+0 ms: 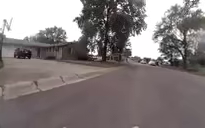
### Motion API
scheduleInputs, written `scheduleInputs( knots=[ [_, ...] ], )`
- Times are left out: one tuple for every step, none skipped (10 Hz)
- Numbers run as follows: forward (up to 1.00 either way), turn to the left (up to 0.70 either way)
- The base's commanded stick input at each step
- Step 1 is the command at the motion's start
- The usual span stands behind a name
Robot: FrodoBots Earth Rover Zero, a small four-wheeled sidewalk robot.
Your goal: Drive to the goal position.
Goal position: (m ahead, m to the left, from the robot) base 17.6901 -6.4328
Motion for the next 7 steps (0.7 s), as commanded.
scheduleInputs(
  knots=[
    [0.7,0.0],
    [0.7,0.0],
    [0.7,0.0],
    [0.7,0.0],
    [0.7,0.0],
    [0.7,0.0],
    [0.7,0.0]
  ],
)
